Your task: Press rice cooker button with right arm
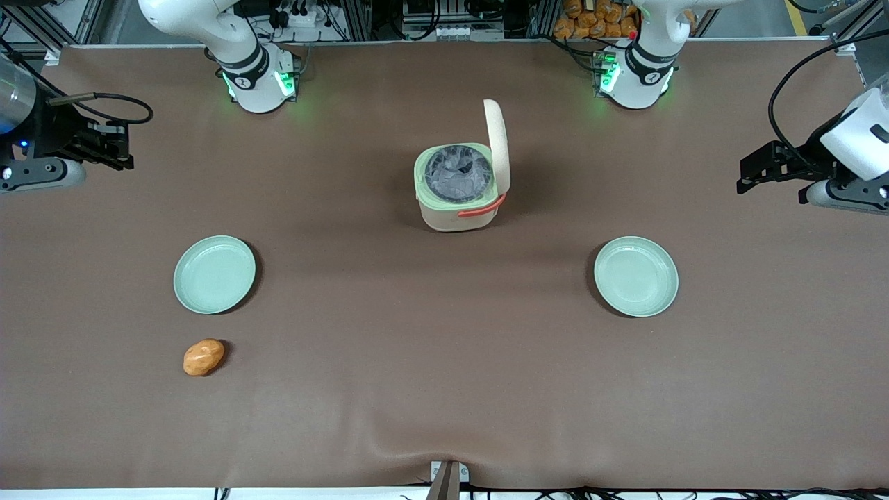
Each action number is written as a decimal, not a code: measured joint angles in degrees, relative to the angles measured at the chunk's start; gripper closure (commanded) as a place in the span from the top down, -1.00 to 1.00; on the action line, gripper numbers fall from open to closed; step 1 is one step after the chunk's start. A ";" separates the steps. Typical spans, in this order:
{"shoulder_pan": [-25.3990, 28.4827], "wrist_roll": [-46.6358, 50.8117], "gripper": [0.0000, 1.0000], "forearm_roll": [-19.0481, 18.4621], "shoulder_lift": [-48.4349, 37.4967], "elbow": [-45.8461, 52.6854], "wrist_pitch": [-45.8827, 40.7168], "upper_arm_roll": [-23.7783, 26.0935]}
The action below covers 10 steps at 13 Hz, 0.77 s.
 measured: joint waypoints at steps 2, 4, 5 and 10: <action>0.05 -0.04 -0.19 0.00 0.00 0.00 0.00 0.02; -0.63 -0.05 0.58 0.00 -0.14 0.07 0.32 0.36; -2.71 -0.07 1.00 0.00 -0.48 0.09 0.38 1.95; -23.43 -0.17 1.00 -2.59 -3.80 0.11 0.48 21.82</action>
